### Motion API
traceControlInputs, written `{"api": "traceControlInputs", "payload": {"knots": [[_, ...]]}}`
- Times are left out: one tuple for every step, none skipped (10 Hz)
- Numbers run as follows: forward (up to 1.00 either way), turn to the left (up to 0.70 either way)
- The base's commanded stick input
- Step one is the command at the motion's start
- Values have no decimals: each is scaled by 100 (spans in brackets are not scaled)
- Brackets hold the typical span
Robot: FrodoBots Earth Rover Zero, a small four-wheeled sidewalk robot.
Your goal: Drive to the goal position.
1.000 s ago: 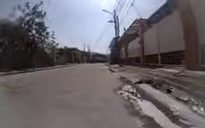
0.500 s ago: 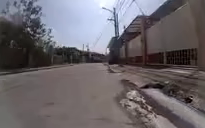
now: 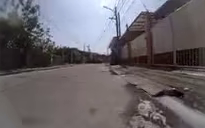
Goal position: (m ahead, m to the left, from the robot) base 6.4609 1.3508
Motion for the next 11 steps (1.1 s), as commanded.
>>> {"api": "traceControlInputs", "payload": {"knots": [[100, -31], [100, -3], [100, 0], [100, 0], [100, 0], [100, 0], [100, 0], [100, 0], [100, 0], [100, 0], [100, 0]]}}
